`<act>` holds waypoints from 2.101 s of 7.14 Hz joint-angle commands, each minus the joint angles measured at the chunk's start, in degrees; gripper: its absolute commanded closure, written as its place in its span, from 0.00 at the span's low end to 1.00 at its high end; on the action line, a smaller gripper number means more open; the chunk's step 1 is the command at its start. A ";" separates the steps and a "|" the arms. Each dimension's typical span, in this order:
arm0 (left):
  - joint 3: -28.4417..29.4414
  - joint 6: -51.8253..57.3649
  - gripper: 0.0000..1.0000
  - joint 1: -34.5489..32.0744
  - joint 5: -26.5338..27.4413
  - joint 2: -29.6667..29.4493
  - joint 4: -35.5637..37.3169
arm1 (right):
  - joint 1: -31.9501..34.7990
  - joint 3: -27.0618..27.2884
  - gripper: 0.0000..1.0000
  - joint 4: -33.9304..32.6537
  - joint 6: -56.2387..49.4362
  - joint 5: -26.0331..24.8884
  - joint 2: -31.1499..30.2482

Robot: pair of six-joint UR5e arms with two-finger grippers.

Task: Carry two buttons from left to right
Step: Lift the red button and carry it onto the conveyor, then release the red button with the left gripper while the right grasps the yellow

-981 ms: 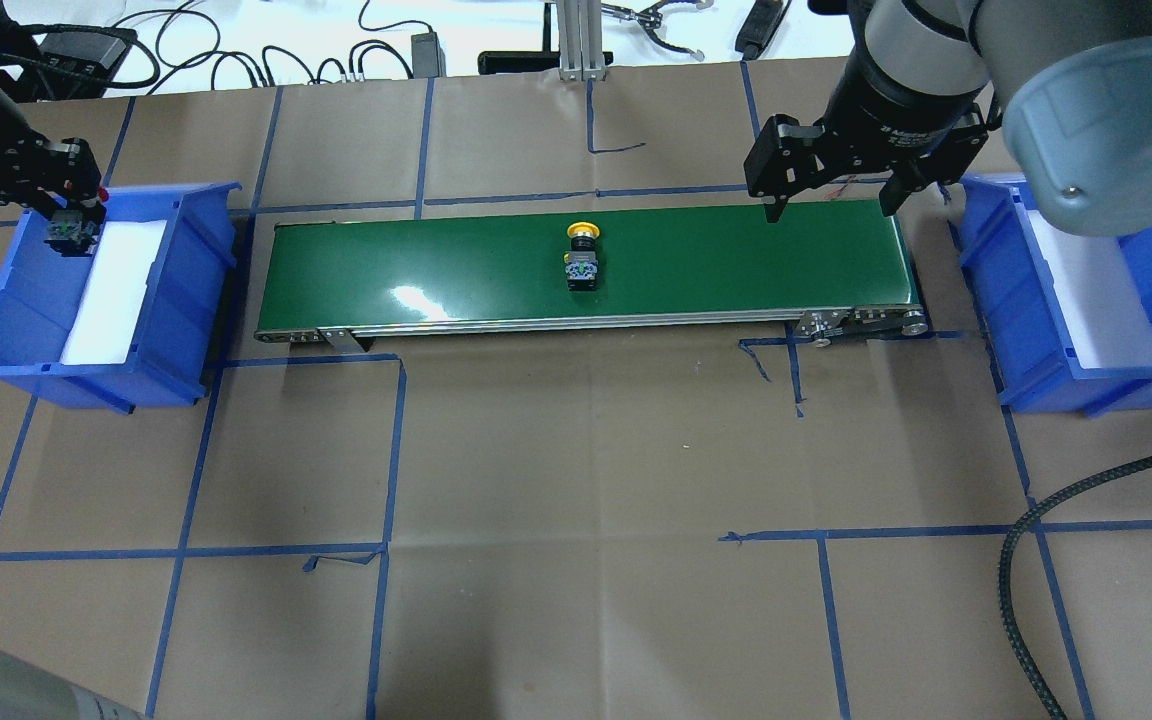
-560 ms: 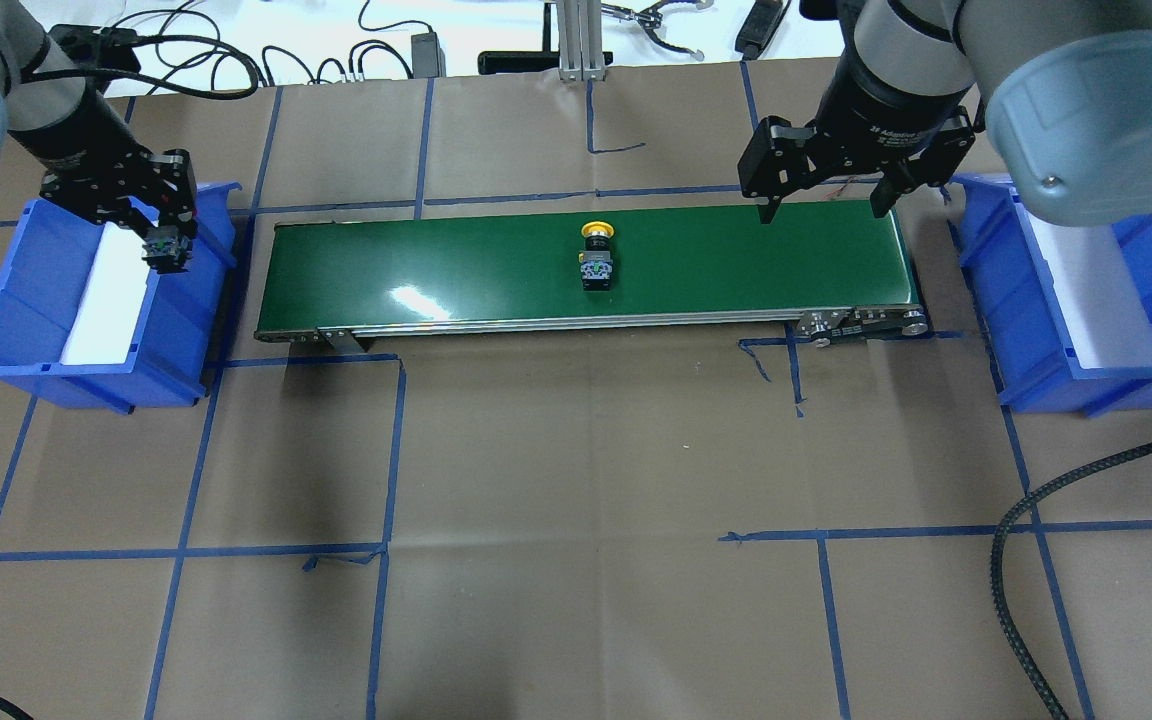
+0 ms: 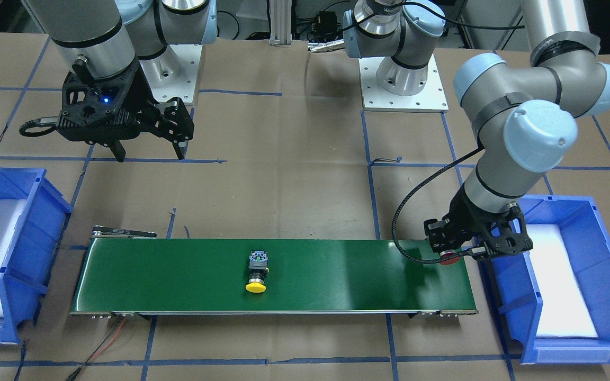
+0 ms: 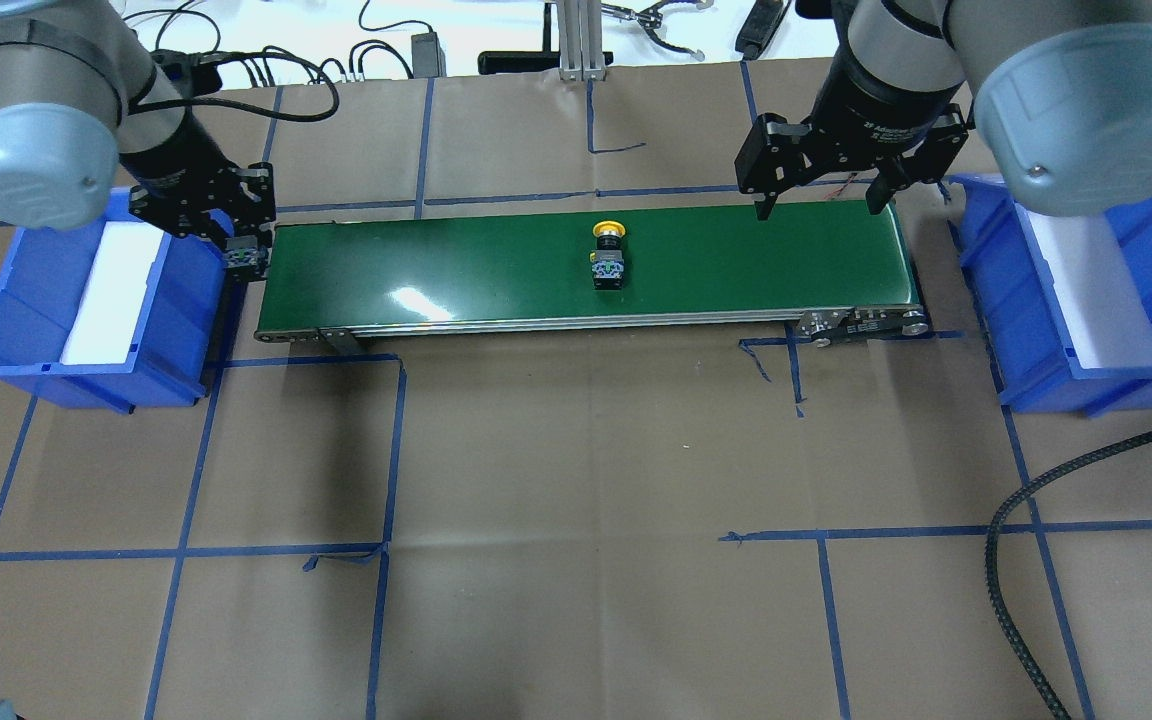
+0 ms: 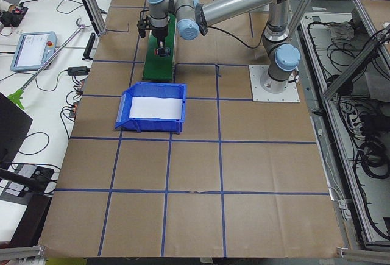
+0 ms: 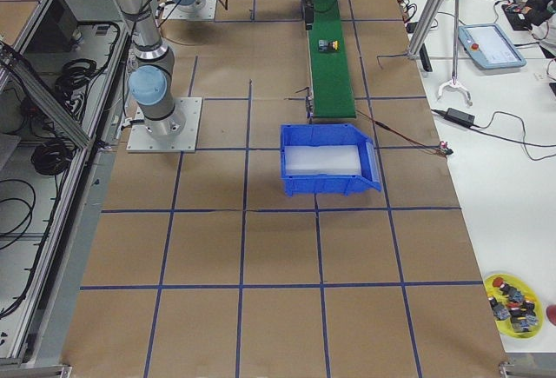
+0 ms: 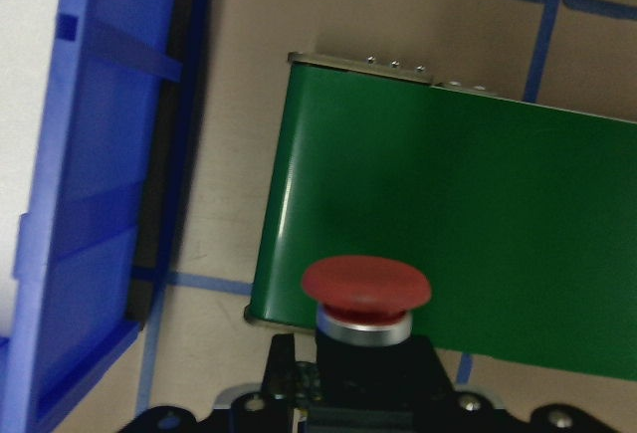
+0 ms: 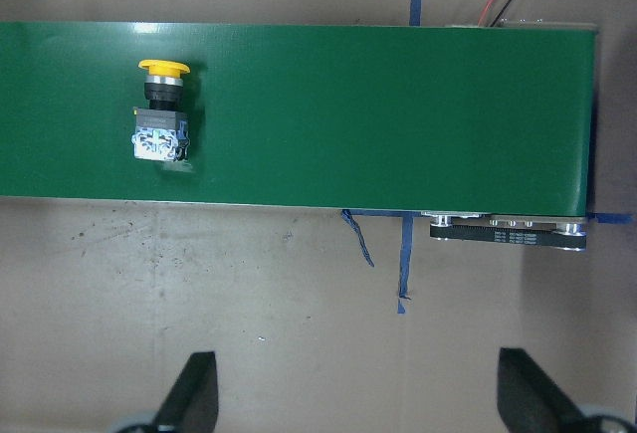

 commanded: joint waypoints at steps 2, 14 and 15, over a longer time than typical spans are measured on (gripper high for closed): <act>-2.57 -0.79 0.87 -1.11 -0.08 -4.77 9.00 | 0.00 0.34 0.00 -5.48 -0.14 0.20 4.07; 7.61 6.07 0.00 -3.65 -0.43 4.52 -14.40 | 0.00 0.44 0.00 -19.56 0.65 5.74 21.22; 8.76 6.07 0.00 -3.74 -0.52 6.63 -19.34 | -0.09 0.34 0.00 -19.57 0.56 5.56 22.28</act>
